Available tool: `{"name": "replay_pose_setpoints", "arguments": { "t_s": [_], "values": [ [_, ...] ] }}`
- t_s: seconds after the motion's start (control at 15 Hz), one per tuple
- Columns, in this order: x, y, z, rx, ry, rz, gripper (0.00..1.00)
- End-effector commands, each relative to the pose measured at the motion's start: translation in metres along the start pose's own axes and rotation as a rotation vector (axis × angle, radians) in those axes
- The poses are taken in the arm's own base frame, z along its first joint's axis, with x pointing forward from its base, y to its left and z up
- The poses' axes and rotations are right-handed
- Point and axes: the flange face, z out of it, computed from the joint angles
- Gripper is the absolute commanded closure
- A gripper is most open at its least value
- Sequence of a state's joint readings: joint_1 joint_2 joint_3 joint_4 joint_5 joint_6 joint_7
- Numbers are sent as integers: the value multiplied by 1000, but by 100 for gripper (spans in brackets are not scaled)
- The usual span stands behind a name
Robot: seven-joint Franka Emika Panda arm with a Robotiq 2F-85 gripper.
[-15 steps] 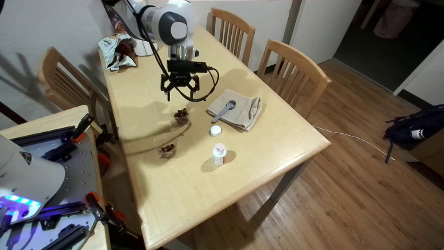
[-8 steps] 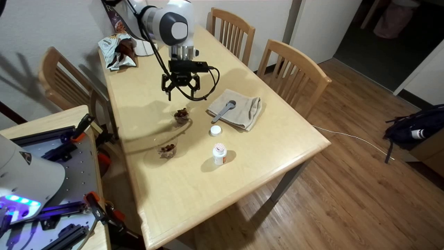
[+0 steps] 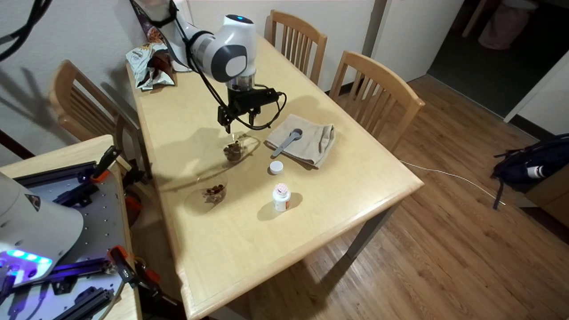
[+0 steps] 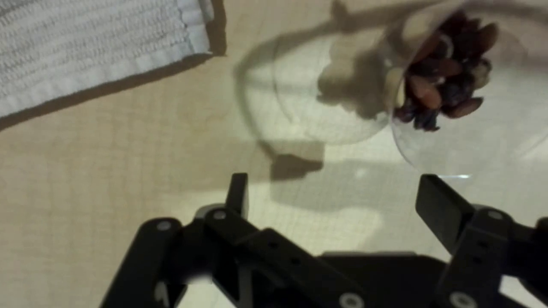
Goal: Pour some contents out of the left cup into the right cup
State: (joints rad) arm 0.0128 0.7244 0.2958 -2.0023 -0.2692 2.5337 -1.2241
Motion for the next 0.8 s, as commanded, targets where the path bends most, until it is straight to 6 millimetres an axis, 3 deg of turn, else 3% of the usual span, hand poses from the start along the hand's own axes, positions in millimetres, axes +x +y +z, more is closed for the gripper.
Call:
{"name": "replay_pose_setpoints", "arguments": {
  "t_s": [0.0,0.13,0.4,0.73],
  "values": [
    [-7,0,-6,25,32,-119,0],
    [-9,1,2,18,20,-87,0],
    [-5,0,0,21,21,-112,0],
    [-23,-1,-13,12,-45,-95,0]
  ]
}}
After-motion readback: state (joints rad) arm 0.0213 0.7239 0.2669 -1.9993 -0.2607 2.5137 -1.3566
